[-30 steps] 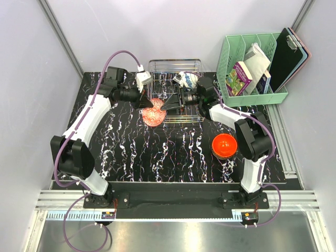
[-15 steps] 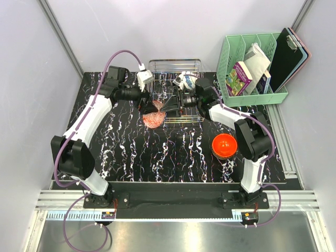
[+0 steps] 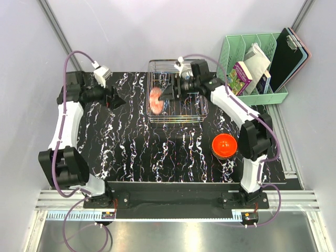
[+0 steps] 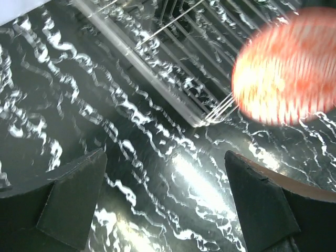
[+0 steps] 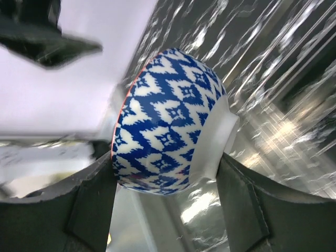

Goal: Load the bowls into the dish rack

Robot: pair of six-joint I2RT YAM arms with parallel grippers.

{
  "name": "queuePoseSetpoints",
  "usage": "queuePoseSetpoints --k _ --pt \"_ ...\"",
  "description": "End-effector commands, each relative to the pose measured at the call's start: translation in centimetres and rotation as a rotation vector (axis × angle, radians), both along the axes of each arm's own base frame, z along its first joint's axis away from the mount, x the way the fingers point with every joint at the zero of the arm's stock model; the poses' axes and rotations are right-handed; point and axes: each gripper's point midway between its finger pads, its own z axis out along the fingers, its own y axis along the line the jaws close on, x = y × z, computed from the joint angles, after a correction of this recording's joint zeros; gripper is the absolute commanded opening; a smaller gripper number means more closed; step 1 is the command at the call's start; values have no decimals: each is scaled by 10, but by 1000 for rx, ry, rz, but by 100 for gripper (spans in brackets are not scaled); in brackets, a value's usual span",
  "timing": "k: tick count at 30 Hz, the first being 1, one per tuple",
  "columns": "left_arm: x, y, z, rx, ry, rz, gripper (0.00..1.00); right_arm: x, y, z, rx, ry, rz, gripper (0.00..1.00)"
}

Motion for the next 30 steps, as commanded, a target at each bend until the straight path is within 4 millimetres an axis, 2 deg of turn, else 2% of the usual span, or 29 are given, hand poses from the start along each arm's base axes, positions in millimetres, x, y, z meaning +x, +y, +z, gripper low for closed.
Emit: queuePoseSetpoints --k 1,2,4,5,7,8,10,14,20,30 --pt "-16 17 -5 13 -19 35 99 47 -25 8 -243 -269 -129 0" --pt "-21 23 -17 8 10 53 99 59 -27 15 -270 -318 -142 0" --pt "-30 26 -23 1 18 53 99 81 -36 16 -344 -377 -213 0" --pt "-37 27 -34 -3 47 56 99 93 -38 20 -372 -420 -232 0" --pt "-47 31 -39 9 48 67 99 113 -47 19 -441 -474 -293 0" --pt "-54 33 -49 11 69 72 99 125 -48 21 -466 -511 -318 0" --pt "-63 35 -53 28 68 75 99 144 -58 19 -528 -551 -380 0" --pt "-79 35 -64 34 90 81 99 180 -64 18 -600 -657 -448 0" --pt "-95 33 -70 40 93 85 99 212 -57 13 -617 -739 -504 0" --pt "-103 33 -78 20 123 89 99 232 -39 5 -643 -853 -523 0"
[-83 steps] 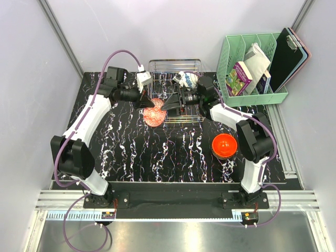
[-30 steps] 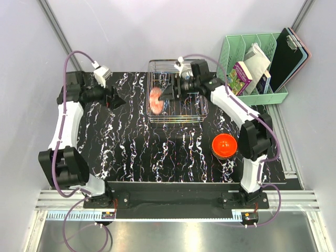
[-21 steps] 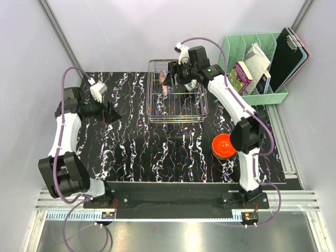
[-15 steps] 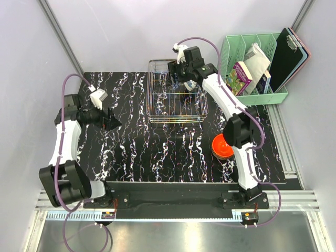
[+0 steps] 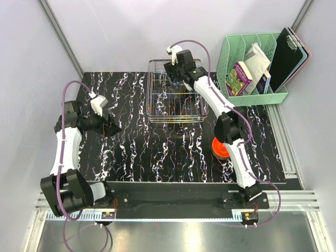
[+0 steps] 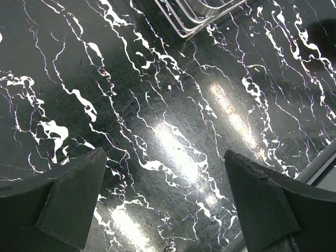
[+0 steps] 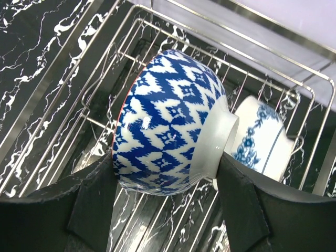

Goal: Load the bowls into the dish rack

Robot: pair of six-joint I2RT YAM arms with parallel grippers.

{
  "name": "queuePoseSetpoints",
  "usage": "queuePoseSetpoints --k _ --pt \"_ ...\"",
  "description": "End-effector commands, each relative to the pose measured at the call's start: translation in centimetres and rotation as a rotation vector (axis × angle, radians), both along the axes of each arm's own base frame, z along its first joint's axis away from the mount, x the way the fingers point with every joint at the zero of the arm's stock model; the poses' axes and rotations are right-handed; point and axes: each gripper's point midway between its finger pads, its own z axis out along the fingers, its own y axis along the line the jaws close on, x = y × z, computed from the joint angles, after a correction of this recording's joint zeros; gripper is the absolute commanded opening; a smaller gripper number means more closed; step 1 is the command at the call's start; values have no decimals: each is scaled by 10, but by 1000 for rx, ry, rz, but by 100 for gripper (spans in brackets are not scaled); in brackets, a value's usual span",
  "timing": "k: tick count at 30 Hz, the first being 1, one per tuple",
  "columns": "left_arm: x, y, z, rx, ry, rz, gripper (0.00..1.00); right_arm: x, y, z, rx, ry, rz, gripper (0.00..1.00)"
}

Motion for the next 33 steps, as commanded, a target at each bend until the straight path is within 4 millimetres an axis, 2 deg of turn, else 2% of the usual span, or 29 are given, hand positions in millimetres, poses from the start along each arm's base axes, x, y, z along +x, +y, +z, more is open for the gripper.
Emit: queuePoseSetpoints --k 1,7,13,25,31,33 --pt "0 1 4 0 -32 -8 99 19 16 55 25 -210 -1 0" --pt "-1 3 4 -3 -32 -4 99 27 27 47 -6 -259 12 0" --pt "-6 1 5 -20 -27 -12 99 33 37 27 -44 -278 17 0" --pt "-13 2 0 -37 -23 -18 99 31 49 -3 -110 -268 37 0" --pt "-16 2 -2 -55 -13 -20 99 26 57 -15 -146 -263 59 25" --pt "-17 1 -4 -59 -14 -26 99 26 58 -16 -150 -264 57 44"
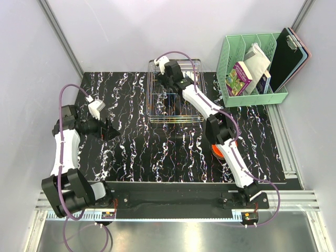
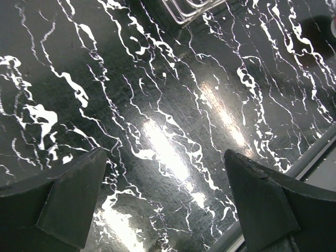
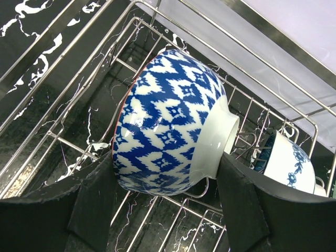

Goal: Load the bowls into the dish rack

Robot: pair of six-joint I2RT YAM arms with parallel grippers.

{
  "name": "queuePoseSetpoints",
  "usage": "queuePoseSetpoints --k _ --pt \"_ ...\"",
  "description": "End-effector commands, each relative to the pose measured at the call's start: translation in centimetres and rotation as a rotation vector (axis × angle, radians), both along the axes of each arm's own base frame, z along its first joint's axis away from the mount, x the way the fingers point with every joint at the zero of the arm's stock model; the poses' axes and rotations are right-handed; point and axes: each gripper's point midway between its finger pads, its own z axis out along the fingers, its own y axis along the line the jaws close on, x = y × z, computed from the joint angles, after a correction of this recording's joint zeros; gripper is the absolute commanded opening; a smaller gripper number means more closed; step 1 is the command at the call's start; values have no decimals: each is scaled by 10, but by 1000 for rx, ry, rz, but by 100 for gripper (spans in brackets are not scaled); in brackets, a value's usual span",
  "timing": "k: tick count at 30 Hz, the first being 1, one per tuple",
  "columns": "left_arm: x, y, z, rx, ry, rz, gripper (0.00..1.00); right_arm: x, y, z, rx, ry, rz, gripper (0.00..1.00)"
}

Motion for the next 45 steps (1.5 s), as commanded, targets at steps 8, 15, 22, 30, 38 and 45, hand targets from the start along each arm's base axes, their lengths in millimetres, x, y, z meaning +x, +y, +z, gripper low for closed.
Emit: queuePoseSetpoints --k 8,15,22,30,38,45 --pt "-6 -5 5 -35 -48 -40 99 -2 21 35 12 -109 10 78" --pt "-8 -7 7 -42 -56 -50 99 -6 17 42 12 -109 -3 91" --pt "-12 -8 11 -34 -71 -59 99 -17 3 92 50 -143 -43 93" --pt "-16 -12 33 -22 -135 -71 99 -83 -28 198 139 -166 -4 93" --pt "-26 -47 35 137 -140 -205 99 -178 -117 161 52 29 73 91" --pt "-15 -101 49 222 -173 -322 99 -251 -212 110 -31 190 2 77"
